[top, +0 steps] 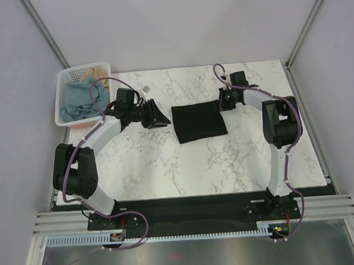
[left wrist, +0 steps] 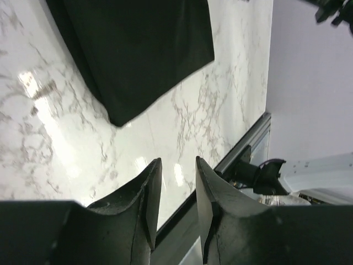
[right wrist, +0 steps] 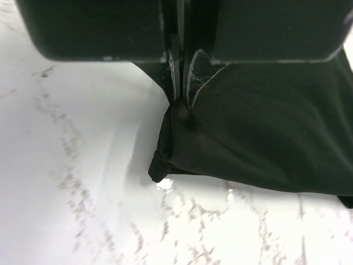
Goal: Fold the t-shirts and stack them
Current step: Neatly place the folded tshirt to the corner
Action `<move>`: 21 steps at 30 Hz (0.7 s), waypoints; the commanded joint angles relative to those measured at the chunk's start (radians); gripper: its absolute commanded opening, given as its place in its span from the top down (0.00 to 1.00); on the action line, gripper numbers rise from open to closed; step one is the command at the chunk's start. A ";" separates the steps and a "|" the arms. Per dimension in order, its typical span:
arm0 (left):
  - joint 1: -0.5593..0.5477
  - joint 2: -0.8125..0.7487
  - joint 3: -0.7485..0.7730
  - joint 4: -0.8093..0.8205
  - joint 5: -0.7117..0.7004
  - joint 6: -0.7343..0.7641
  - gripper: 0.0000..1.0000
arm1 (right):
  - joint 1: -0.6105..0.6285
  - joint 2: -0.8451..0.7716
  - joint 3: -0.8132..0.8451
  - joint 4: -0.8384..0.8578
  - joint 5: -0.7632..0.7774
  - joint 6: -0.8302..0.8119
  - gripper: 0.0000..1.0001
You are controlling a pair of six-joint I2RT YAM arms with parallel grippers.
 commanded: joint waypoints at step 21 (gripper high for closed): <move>-0.035 -0.275 -0.154 -0.029 0.255 0.135 0.56 | -0.259 0.462 0.893 -0.408 0.589 -0.299 1.00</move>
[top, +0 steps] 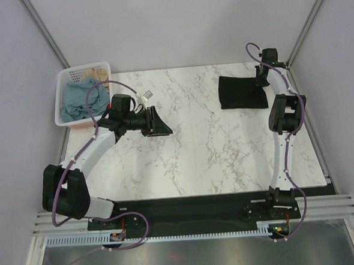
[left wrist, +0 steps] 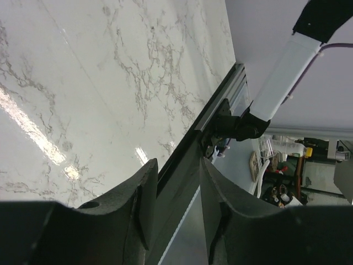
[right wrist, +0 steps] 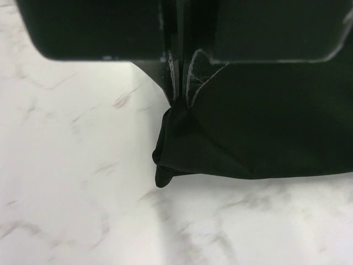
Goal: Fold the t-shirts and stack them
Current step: Neatly place the folded tshirt to the corner
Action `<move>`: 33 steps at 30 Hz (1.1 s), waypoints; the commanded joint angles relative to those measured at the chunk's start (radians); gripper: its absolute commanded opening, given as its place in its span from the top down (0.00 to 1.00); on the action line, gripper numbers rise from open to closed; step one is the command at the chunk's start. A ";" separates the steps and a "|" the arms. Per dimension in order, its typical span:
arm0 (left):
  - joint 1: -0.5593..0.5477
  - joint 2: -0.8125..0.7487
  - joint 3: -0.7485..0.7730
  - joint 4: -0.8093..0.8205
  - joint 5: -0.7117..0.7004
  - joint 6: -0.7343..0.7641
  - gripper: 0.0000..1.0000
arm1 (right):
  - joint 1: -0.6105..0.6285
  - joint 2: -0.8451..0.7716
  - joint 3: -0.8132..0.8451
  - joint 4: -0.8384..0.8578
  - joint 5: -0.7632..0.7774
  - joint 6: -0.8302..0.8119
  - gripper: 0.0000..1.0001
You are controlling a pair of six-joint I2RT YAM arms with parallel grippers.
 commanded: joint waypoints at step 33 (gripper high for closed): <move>-0.030 -0.084 -0.005 0.007 -0.040 0.103 0.51 | -0.112 0.289 0.303 0.524 0.125 -0.304 0.98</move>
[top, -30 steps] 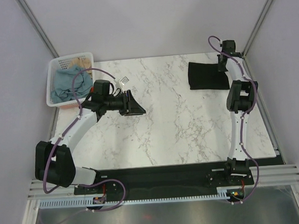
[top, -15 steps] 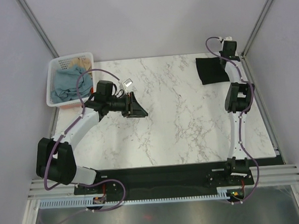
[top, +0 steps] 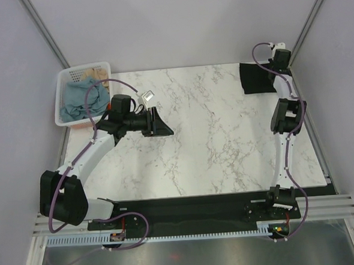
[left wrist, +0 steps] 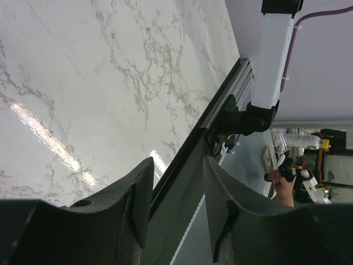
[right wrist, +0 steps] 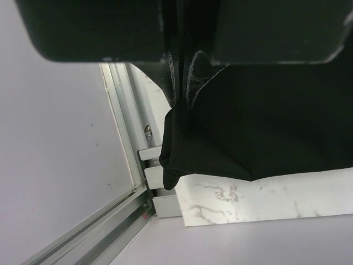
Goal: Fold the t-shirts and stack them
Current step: Neatly place the folded tshirt to the corner, then reset both grippers
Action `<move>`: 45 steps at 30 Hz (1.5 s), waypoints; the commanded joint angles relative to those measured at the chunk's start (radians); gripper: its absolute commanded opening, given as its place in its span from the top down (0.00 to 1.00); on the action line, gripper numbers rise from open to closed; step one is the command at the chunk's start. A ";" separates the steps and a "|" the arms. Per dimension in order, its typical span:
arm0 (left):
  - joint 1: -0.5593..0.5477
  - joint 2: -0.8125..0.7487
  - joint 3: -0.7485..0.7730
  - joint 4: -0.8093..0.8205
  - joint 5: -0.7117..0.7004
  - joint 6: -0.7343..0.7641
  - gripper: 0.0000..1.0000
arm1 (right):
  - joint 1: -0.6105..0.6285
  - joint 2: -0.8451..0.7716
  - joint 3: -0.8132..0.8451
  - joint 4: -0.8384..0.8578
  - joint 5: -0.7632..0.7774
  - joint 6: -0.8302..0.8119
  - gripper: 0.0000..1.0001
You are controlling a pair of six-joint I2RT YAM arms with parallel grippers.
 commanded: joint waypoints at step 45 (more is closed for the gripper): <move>0.003 -0.559 -0.019 -0.006 -0.170 -0.089 0.00 | 0.243 -2.039 -1.629 -0.439 -0.637 0.842 0.02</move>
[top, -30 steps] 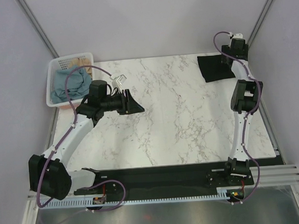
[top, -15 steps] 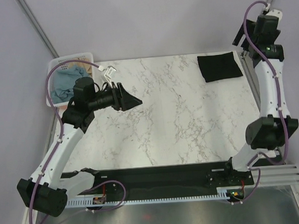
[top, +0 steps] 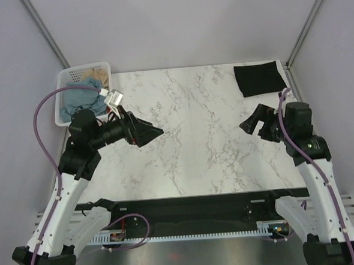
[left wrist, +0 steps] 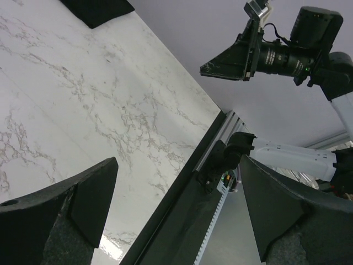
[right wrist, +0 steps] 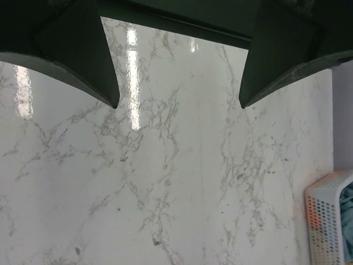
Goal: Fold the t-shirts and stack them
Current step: Reset both grippers
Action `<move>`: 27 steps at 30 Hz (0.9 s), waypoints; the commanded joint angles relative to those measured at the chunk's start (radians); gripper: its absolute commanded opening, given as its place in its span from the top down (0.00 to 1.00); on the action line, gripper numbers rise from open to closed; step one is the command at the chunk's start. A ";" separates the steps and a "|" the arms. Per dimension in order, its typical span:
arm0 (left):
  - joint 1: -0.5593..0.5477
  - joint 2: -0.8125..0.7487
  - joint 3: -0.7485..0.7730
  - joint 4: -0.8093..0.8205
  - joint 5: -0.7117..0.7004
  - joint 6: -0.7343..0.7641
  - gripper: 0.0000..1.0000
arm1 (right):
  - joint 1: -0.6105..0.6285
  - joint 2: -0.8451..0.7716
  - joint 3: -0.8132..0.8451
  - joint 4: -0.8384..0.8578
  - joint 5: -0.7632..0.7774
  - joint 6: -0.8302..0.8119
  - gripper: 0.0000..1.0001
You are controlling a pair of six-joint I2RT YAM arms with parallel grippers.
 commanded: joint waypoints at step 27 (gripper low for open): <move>0.005 -0.187 -0.128 -0.025 0.005 -0.041 0.00 | -0.002 -0.116 0.119 0.071 -0.153 0.092 0.02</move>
